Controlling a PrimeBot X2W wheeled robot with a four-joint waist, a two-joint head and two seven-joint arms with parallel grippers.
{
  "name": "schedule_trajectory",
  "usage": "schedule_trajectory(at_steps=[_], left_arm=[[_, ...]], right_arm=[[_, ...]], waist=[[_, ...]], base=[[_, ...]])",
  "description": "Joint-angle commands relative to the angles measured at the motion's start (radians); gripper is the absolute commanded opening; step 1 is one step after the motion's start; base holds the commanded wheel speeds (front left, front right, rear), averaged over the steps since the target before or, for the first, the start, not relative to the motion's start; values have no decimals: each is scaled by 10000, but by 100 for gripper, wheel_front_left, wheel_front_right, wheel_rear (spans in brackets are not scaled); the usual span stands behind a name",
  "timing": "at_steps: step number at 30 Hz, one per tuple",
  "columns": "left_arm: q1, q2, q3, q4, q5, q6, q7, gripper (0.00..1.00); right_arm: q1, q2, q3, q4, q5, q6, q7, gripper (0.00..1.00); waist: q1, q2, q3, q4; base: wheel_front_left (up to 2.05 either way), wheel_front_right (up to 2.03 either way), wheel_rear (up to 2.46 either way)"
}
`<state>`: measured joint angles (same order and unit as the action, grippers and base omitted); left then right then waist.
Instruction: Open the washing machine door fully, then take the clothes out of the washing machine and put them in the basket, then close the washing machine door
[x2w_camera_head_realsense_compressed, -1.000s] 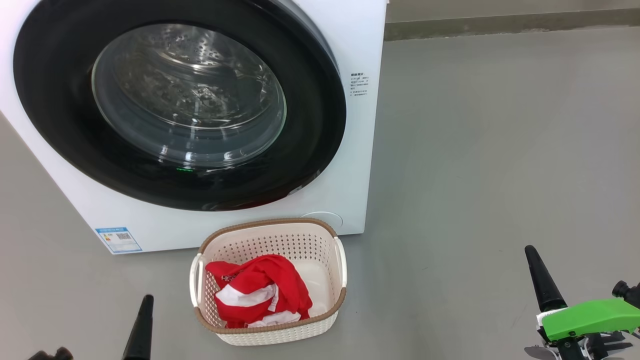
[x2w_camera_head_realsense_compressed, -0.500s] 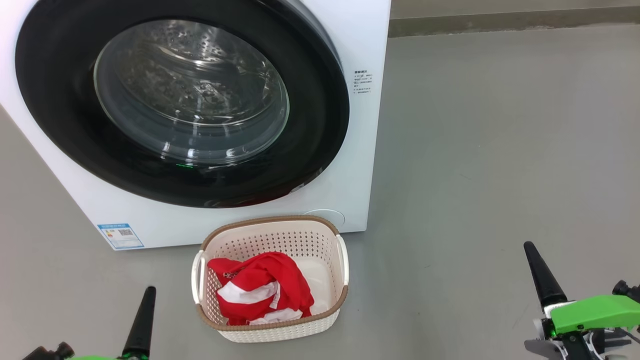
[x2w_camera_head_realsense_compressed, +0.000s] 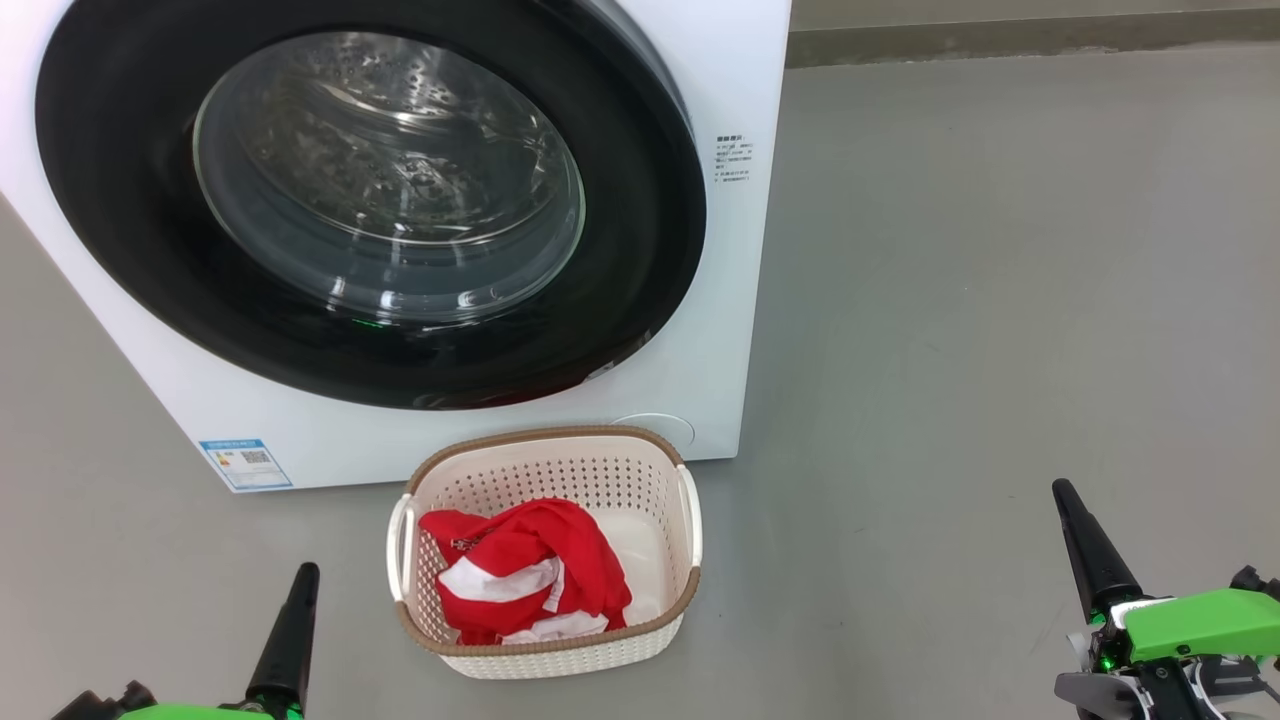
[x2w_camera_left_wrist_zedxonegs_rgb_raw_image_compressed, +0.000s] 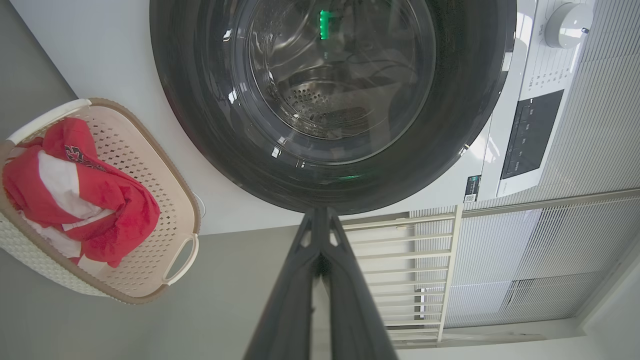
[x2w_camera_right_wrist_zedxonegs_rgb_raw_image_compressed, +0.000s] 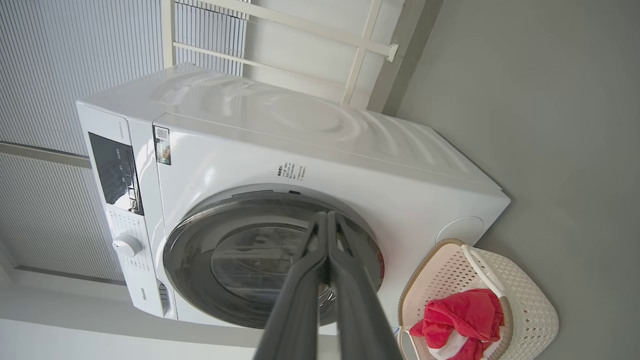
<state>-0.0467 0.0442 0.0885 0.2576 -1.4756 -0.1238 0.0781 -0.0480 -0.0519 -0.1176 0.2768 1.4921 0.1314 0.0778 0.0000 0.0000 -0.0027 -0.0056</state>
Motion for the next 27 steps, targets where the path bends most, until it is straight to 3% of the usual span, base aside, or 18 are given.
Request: schedule_trajectory(at_steps=[1, 11, 27], left_arm=[[-479, 71, 247, -191, -373, -64, 113, 0], [-614, 60, 256, -124, -1327, -69, 354, 0], [-613, 60, 255, -124, -1328, -69, 353, 0]], right_arm=[[-539, -38, 118, -310, 333, -7, 114, 0], [-600, 16, 31, -320, 1159, -7, 361, 0], [-600, 16, 33, -320, 1161, -7, 359, 0]], waist=[[0, 0, 11, 11], [0, 0, 57, 56], [0, 0, 57, 56]], base=[[0, 0, 0], [0, 0, 0], [0, 0, 0]])
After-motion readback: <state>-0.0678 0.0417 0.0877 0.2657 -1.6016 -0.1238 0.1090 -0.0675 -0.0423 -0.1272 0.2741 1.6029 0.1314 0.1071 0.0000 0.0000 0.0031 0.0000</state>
